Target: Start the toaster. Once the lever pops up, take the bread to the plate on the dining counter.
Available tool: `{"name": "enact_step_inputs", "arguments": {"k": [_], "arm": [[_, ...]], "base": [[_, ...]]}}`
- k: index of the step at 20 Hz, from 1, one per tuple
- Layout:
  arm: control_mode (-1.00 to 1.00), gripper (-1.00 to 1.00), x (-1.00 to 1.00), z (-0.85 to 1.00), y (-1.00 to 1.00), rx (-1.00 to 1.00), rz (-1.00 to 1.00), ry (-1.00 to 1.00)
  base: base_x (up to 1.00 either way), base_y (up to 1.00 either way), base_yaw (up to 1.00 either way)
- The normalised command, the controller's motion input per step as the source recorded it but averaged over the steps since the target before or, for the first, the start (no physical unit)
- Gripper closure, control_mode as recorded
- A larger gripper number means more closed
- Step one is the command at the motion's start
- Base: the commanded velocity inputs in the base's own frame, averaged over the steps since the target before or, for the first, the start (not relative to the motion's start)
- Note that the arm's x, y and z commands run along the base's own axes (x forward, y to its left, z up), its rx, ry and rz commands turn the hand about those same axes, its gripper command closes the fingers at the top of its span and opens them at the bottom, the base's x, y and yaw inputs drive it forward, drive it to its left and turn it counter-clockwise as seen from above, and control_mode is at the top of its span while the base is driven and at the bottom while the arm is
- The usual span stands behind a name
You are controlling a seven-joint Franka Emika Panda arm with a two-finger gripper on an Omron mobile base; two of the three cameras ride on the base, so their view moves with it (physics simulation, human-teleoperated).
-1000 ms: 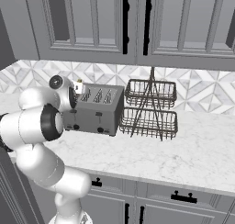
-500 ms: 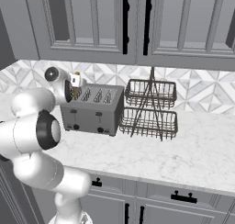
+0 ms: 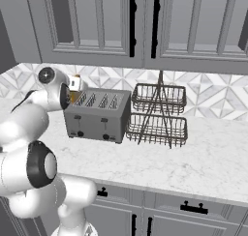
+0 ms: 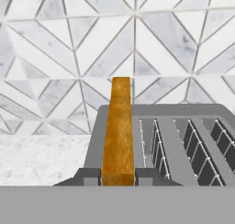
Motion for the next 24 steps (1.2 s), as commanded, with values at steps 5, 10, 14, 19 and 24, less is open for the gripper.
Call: {"name": "enact_step_inputs", "arguments": {"k": [5,10,14,19,24], "arm": [[-1.0,1.0,-0.99,0.17,-0.46,0.0,0.02,0.0],[-1.0,1.0,-0.99,0.33,-0.64,0.0,0.01,0.0],[-1.0,1.0,-1.0,0.52,-0.31,0.0,0.0,0.02],[-1.0,1.0,-0.99,0.39,-0.2,0.0,-0.04,0.05],[-1.0,1.0,-0.85,0.27,-0.14,0.0,-0.12,0.16]], "base": [[0.0,0.0,0.0],[0.0,0.0,0.0],[0.0,0.0,0.0],[0.0,0.0,0.0],[0.0,0.0,0.0]]}}
